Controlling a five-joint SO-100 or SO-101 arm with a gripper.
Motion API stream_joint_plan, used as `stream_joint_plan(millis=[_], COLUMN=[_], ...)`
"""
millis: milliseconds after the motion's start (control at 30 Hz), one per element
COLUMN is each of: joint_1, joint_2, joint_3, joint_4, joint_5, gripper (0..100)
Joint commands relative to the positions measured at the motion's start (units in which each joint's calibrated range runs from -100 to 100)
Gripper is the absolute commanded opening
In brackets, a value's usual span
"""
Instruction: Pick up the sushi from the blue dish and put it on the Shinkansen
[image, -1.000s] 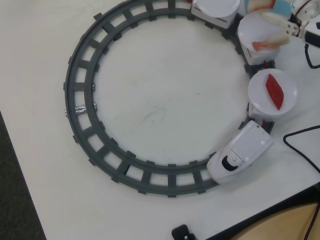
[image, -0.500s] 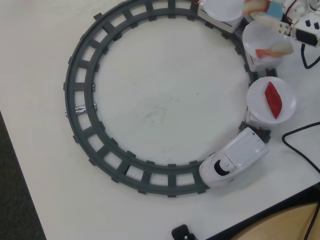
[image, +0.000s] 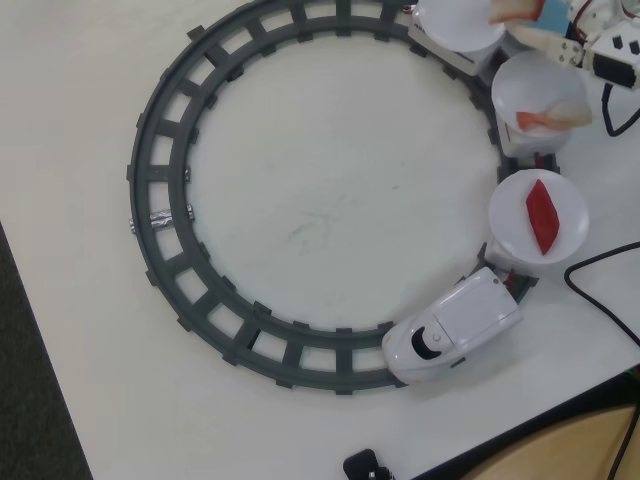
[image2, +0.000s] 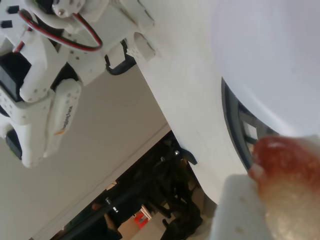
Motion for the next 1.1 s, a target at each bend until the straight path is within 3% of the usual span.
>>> stream_joint_plan(millis=[0,1067], joint_1=[0.0,0.0], joint_2=[-0.1,5.4], joint_3=[-3.2,-3.4], joint_4=[0.1,-0.1], joint_5=[-0.3,-3.1], gripper=[2,2])
